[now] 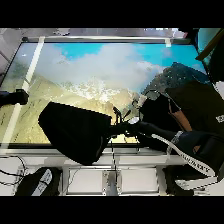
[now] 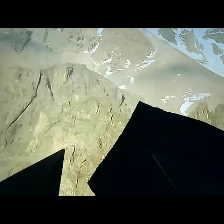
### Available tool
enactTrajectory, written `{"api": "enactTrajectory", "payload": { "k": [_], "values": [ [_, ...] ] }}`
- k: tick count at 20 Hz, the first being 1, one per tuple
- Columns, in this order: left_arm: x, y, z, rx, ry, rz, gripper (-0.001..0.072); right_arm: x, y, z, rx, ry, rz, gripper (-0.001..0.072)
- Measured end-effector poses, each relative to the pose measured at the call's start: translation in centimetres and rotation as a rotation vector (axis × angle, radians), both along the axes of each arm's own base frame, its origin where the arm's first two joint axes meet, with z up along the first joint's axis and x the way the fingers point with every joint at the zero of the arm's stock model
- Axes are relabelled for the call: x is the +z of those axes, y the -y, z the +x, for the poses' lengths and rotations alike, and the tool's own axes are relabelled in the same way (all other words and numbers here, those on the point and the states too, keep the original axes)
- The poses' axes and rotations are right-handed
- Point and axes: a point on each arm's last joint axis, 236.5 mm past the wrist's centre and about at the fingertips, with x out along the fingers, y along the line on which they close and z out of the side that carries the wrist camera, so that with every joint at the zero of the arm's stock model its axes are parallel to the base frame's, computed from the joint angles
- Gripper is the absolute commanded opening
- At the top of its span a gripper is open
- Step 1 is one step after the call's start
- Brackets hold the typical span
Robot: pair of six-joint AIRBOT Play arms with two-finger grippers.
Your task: Fold the clothes and pants, and hang the long-sleeved shirts on hangers.
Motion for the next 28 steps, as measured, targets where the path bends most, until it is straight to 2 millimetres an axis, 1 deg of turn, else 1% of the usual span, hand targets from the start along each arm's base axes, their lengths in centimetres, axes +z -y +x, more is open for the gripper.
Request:
{"api": "enactTrajectory", "payload": {
  "k": [3,5,6,7,8,10,11,12,13,14,16,20,22,23,25,26,28],
  "values": [
    [0.0,0.0,0.0,0.0,0.0,0.0,0.0583,2.4,-0.4,3.2,-0.017,0.104,0.013,0.0005],
    [0.0,0.0,0.0,0.0,0.0,0.0,0.0583,4.6,0.5,6.0,-0.014,0.204,0.011,0.0005],
    [0.0,0.0,0.0,0.0,0.0,0.0,0.0583,5.8,1.3,7.4,-0.013,0.249,0.003,0.0005],
    [0.0,0.0,0.0,0.0,0.0,0.0,0.0583,6.9,2.5,8.9,-0.012,0.288,-0.012,0.0005],
    [0.0,0.0,0.0,0.0,0.0,0.0,0.0582,7.8,4.2,10.6,-0.018,0.323,-0.036,0.0004],
    [0.0,0.0,0.0,0.0,0.0,0.0,0.0582,9.3,7.9,13.2,-0.041,0.351,-0.085,0.0004],
    [0.0,0.0,0.0,0.0,0.0,0.0,0.0583,9.6,9.5,13.7,-0.039,0.339,-0.104,0.0003],
    [0.0,0.0,0.0,0.0,0.0,0.0,0.0583,9.4,10.8,13.6,-0.022,0.313,-0.124,0.0003],
    [0.0,0.0,0.0,0.001,0.0,0.0,0.0583,9.2,11.5,12.8,0.013,0.281,-0.136,0.0002],
    [0.0,0.0,0.0,0.005,0.001,-0.004,0.0583,8.9,11.8,11.9,0.053,0.247,-0.142,0.0003],
    [0.0,0.0,0.0,0.017,0.003,-0.015,0.0583,8.4,11.8,10.2,0.116,0.197,-0.153,0.0003],
    [0.0,0.0,0.0,0.032,0.004,-0.029,0.0583,8.4,10.6,7.7,0.185,0.127,-0.129,0.0007],
    [-0.1,0.2,0.0,0.031,0.005,-0.037,0.0582,8.1,10.6,6.9,0.211,0.103,-0.142,0.0028],
    [-0.3,0.6,0.1,0.027,0.005,-0.059,0.0583,7.8,10.8,6.7,0.222,0.103,-0.157,0.0089],
    [-1.5,2.5,0.6,0.004,-0.01,-0.147,0.0584,6.9,11.6,6.3,0.251,0.103,-0.205,0.0408],
    [-2.5,3.7,1.0,-0.019,-0.031,-0.193,0.0584,6.5,12.0,6.3,0.26,0.109,-0.23,0.0472],
    [-5.0,5.8,1.6,-0.057,-0.089,-0.267,0.0585,5.8,12.8,6.1,0.282,0.114,-0.275,0.0472]
  ]
}}
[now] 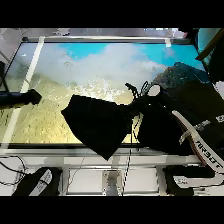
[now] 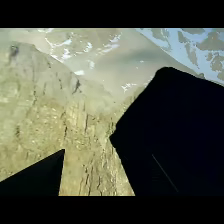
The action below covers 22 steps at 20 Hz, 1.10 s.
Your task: Fold the clothes and pants, and hang the long-sleeved shirts on hangers.
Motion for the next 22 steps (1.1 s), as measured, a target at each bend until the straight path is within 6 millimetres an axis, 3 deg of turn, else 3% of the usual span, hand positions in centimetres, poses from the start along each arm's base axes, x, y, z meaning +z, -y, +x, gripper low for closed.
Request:
{"api": "enactTrajectory", "payload": {
  "k": [7,12,13,14,15,22],
  "values": [
    [-9.4,6.7,1.6,-0.174,-0.226,-0.14,0.0582,-1.8,2.9,-1.9,0.104,-0.025,-0.134,0.0477],
    [-13.0,10.9,2.3,-0.269,-0.284,-0.255,0.057,-2.3,4.5,-3.6,0.17,-0.071,-0.196,0.0476],
    [-13.3,11.5,2.4,-0.279,-0.283,-0.277,0.0438,-2.3,4.6,-3.8,0.176,-0.075,-0.202,0.0476],
    [-13.5,11.9,2.6,-0.285,-0.281,-0.293,0.0199,-2.3,4.8,-3.8,0.18,-0.077,-0.207,0.0476],
    [-13.6,12.2,2.6,-0.29,-0.283,-0.304,0.0023,-2.3,4.9,-4.0,0.185,-0.082,-0.211,0.0476],
    [-13.9,12.9,2.6,-0.313,-0.282,-0.328,0.003,-3.1,6.0,-7.3,0.23,-0.189,-0.231,0.0476]
  ]
}}
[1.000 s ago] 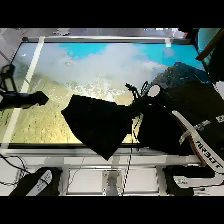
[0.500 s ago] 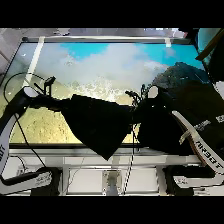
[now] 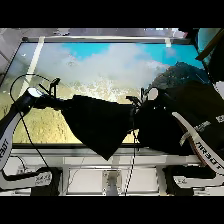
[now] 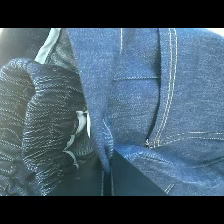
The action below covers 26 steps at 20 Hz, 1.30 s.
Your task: Fold the clothes and pants, and hang the long-sleeved shirts on hangers.
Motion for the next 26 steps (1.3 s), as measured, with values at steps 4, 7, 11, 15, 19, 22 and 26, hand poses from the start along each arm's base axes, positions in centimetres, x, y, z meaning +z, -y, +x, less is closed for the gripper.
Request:
{"api": "enactTrajectory", "payload": {
  "k": [4,7,11,15,19,22,26],
  "values": [
    [0.0,0.1,0.0,-0.002,0.002,-0.003,0.0029,-2.7,-0.8,-1.2,-0.083,-0.016,0.037,0.0474],
    [0.0,0.1,0.0,-0.002,0.002,-0.004,0.0029,-3.7,-2.1,1.0,-0.164,0.073,0.088,0.0472],
    [0.0,0.1,0.0,-0.003,0.002,-0.004,0.0029,-3.4,-3.0,2.9,-0.212,0.137,0.125,0.0005],
    [0.5,0.0,0.0,-0.007,0.011,-0.004,0.0029,-1.9,-3.5,2.2,-0.174,0.102,0.154,0.0005],
    [2.9,-2.2,0.0,-0.046,0.046,0.053,0.0029,2.8,-4.6,1.2,-0.126,0.087,0.237,0.0005],
    [5.3,-4.1,0.6,-0.057,0.09,0.1,0.0029,6.1,-4.8,1.1,-0.107,0.139,0.278,0.014],
    [6.5,-4.6,0.9,-0.072,0.112,0.125,0.0029,5.1,-3.0,3.5,-0.13,0.267,0.178,0.0449]
  ]
}}
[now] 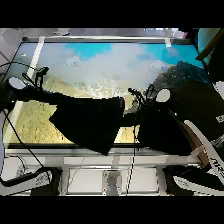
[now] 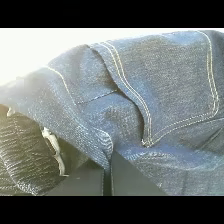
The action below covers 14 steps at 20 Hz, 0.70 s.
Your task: Fold the clothes and pants, and hang the long-sleeved shirts on hangers.
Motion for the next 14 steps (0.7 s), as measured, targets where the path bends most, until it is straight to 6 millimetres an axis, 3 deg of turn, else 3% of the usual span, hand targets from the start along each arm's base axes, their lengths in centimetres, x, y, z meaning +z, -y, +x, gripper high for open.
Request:
{"api": "enactTrajectory", "payload": {
  "k": [5,8,9,13,14],
  "values": [
    [0.3,0.1,0.0,-0.013,0.004,0.009,0.0029,-4.3,-0.3,5.0,-0.132,0.062,-0.031,0.0446],
    [0.3,0.2,0.0,-0.016,0.004,0.011,0.0029,-7.4,-0.6,5.8,-0.149,0.033,-0.043,0.0434],
    [0.3,0.2,0.0,-0.016,0.004,0.01,0.0029,-8.1,-0.6,5.9,-0.151,0.024,-0.043,0.038],
    [0.3,0.2,0.0,-0.016,0.004,0.011,0.0029,-8.9,-1.5,6.1,-0.148,0.009,-0.007,0.0373],
    [0.3,0.2,0.0,-0.016,0.004,0.011,0.0029,-8.9,-1.8,6.0,-0.143,0.006,0.006,0.0293]
  ]
}}
